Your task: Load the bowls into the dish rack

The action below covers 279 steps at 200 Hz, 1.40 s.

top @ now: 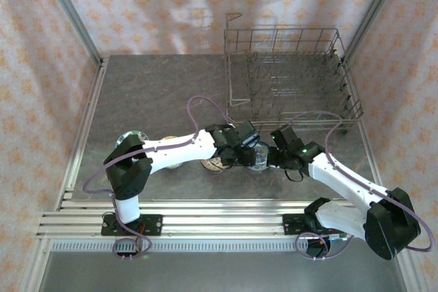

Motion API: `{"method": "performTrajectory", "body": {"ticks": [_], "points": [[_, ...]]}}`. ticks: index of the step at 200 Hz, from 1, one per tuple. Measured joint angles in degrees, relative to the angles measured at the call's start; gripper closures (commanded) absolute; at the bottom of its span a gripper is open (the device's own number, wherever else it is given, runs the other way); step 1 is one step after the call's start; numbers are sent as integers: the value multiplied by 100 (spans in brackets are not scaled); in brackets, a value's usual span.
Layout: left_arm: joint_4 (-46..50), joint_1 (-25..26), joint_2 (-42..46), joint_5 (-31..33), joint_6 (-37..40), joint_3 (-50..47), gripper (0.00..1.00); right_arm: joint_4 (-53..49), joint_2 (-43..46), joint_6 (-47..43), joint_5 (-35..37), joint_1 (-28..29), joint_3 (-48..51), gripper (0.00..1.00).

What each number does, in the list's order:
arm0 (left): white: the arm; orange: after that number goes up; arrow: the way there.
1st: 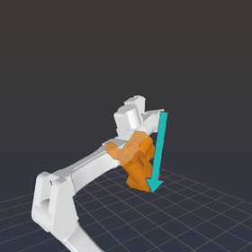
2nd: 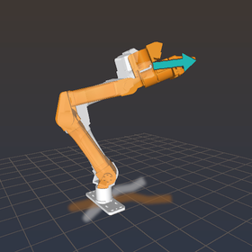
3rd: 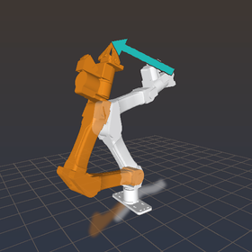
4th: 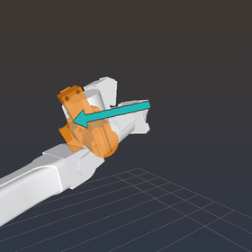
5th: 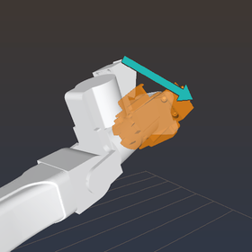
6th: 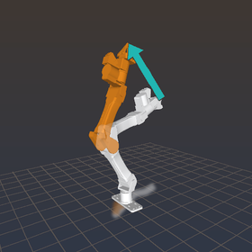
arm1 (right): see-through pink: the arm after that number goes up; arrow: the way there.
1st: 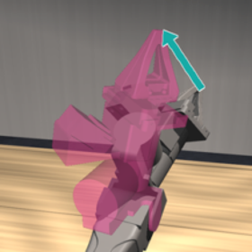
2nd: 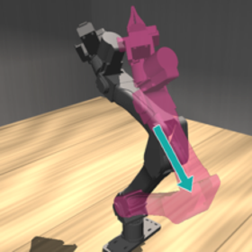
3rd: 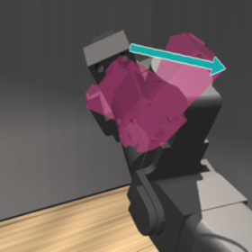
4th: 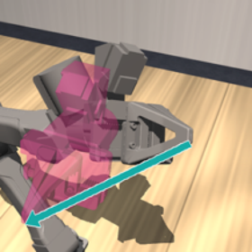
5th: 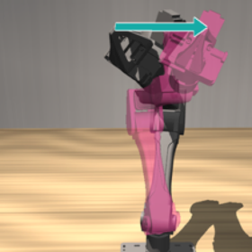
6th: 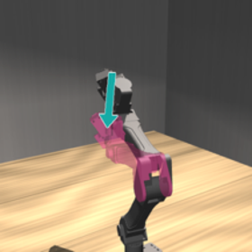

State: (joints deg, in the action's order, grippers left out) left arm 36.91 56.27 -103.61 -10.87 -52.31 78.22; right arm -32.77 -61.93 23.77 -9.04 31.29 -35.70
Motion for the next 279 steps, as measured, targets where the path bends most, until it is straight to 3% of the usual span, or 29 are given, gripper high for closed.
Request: {"method": "performTrajectory", "body": {"ticks": [79,215,246,279], "points": [[-122,74,83,149,-144,-46,40,-151,105,-109,-216,17,-11,94],[-133,70,-166,17,-120,35,73,-63,186,-22,-345,17,87,93],[-52,63,-181,20,-76,48,83,-63,186,9,-345,17,90,89],[-31,57,-203,17,-50,48,91,-66,201,66,-343,28,98,65]]}}
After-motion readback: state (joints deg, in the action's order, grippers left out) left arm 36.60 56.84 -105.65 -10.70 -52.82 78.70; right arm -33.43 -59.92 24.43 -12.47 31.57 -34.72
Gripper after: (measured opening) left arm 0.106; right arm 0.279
